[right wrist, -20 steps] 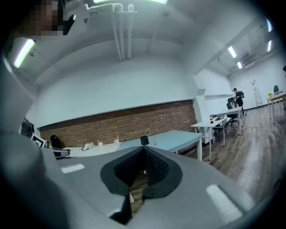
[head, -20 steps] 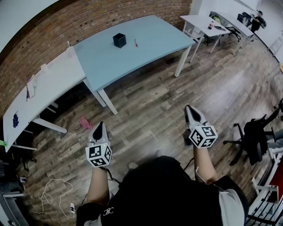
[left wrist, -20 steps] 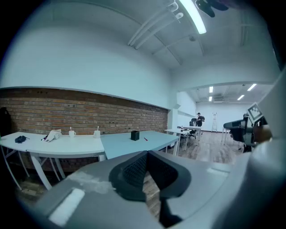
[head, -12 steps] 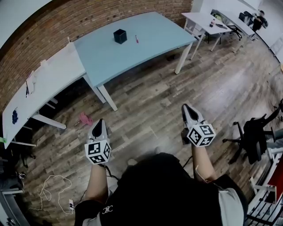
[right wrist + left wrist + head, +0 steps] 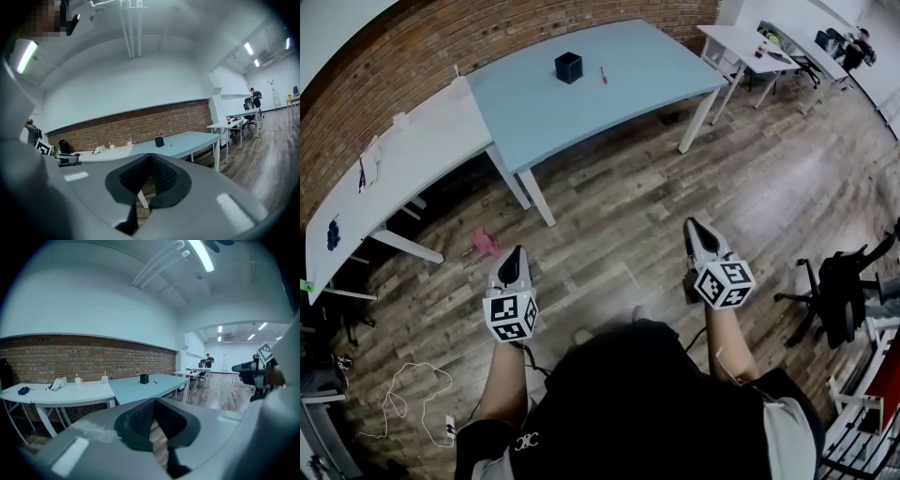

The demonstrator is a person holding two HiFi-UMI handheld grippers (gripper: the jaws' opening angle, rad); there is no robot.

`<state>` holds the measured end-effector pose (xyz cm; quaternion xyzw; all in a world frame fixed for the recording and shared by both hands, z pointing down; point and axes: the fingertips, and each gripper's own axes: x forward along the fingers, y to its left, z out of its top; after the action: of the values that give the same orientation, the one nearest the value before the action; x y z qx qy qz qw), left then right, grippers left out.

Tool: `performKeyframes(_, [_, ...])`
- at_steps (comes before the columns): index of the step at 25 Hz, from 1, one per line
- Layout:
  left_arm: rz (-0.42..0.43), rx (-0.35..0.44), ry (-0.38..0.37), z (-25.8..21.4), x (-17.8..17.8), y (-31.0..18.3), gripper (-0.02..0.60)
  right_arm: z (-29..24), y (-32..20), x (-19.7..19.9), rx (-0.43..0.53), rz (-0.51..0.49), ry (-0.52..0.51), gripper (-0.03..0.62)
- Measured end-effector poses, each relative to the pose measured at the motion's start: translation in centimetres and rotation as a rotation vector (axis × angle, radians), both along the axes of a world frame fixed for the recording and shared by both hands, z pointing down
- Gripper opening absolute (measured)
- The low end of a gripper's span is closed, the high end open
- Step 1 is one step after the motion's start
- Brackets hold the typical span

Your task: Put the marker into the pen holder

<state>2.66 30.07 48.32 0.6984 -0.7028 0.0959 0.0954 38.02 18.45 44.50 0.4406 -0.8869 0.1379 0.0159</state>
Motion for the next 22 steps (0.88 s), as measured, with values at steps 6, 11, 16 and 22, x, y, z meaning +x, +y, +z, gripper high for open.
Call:
performKeyframes(6, [0.011, 0.001, 0.02, 0.6, -2.9, 1.6, 0.008, 0.3, 1.9, -3.4, 0.006, -0.009, -0.002, 0.006])
performKeyframes(11, [0.021, 0.013, 0.044, 0.9, -5.7, 2.5, 0.008, 0.3, 3.6, -6.0, 0.016, -0.01, 0.019, 0.005])
performKeyframes(16, [0.023, 0.01, 0.076, 1.8, -7.4, 2.9, 0.008, 1.0, 5.3, -7.3, 0.008, -0.012, 0.044, 0.005])
performKeyframes(22, [0.047, 0.024, 0.083, 1.7, -7.2, 2.6, 0.008, 0.7, 5.1, -7.5, 0.003, -0.004, 0.053, 0.006])
